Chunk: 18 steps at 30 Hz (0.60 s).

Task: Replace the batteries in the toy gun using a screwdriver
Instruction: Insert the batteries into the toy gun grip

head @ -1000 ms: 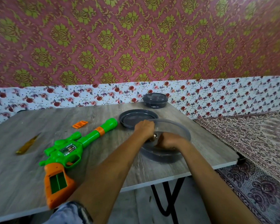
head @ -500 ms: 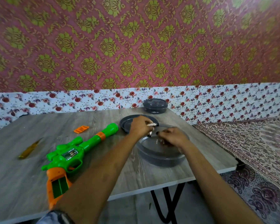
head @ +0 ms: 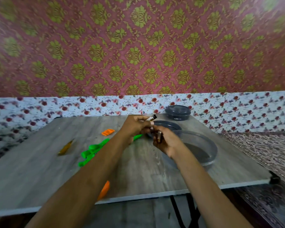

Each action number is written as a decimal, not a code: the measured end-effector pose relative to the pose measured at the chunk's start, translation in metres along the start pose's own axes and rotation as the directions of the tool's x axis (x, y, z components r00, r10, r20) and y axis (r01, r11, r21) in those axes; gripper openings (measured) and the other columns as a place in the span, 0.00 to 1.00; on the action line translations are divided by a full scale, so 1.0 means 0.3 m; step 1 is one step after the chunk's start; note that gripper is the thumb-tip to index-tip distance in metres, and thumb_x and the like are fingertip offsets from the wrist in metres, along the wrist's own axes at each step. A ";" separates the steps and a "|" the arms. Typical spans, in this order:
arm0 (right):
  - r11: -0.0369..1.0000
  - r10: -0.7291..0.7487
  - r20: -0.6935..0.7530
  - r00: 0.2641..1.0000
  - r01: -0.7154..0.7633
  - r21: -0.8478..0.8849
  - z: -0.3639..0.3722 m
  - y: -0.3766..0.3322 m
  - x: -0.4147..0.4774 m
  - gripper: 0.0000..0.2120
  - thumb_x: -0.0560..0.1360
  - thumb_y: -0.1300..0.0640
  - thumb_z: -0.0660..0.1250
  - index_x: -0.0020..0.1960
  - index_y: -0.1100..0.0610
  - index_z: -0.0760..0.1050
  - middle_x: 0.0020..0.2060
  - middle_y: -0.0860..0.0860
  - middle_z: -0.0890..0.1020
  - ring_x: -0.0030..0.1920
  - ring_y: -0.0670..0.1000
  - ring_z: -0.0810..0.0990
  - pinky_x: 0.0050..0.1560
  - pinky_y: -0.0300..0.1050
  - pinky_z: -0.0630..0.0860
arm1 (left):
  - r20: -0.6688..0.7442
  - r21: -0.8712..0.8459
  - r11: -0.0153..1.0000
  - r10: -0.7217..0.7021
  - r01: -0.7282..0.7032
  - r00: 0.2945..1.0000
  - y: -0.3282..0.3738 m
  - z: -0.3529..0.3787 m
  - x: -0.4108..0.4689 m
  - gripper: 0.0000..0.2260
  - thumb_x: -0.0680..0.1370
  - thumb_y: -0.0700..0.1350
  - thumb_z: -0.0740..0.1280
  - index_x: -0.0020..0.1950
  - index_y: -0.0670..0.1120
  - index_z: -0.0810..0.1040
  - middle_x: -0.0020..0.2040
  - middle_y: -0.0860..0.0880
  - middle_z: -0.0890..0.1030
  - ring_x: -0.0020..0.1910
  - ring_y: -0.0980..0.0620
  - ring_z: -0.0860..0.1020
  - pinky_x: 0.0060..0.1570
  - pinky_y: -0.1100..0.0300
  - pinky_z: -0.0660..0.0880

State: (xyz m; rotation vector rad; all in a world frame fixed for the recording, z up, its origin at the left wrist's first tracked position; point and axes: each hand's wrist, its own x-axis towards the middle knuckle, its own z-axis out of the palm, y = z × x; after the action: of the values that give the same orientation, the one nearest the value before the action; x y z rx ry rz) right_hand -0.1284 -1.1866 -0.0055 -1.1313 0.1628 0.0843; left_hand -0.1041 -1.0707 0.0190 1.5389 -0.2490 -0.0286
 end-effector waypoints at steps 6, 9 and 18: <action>0.999 -0.037 0.049 0.998 0.036 0.018 0.115 0.113 -0.032 0.10 0.77 0.65 0.62 0.37 0.59 0.73 0.21 0.49 0.73 0.21 0.42 0.67 0.19 0.32 0.64 | -0.046 0.055 0.998 -0.003 0.005 0.999 -0.014 -0.150 -0.101 0.09 0.73 0.32 0.69 0.53 0.34 0.79 0.39 0.43 0.80 0.34 0.55 0.80 0.36 0.67 0.80; 0.981 0.046 0.077 0.996 -0.059 0.183 0.144 0.157 -0.035 0.13 0.78 0.65 0.57 0.36 0.59 0.71 0.18 0.49 0.73 0.19 0.42 0.70 0.21 0.32 0.69 | -0.128 0.127 0.992 0.006 0.010 0.992 -0.038 -0.216 -0.130 0.11 0.74 0.35 0.69 0.56 0.33 0.78 0.39 0.43 0.78 0.33 0.54 0.76 0.34 0.69 0.78; 0.988 0.079 0.051 0.996 -0.084 0.128 0.233 0.229 0.047 0.13 0.77 0.58 0.60 0.34 0.55 0.68 0.17 0.46 0.70 0.16 0.42 0.67 0.16 0.29 0.58 | -0.198 0.124 0.988 0.114 -0.091 0.973 -0.126 -0.383 -0.135 0.06 0.71 0.35 0.72 0.43 0.41 0.77 0.30 0.50 0.80 0.26 0.59 0.78 0.33 0.65 0.78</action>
State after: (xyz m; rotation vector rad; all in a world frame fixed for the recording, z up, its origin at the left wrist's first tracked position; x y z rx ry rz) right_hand -0.1186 -1.0943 -0.0401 -0.9920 0.1716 0.1698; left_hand -0.1180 -0.9519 -0.0256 1.6271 -0.1681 0.2288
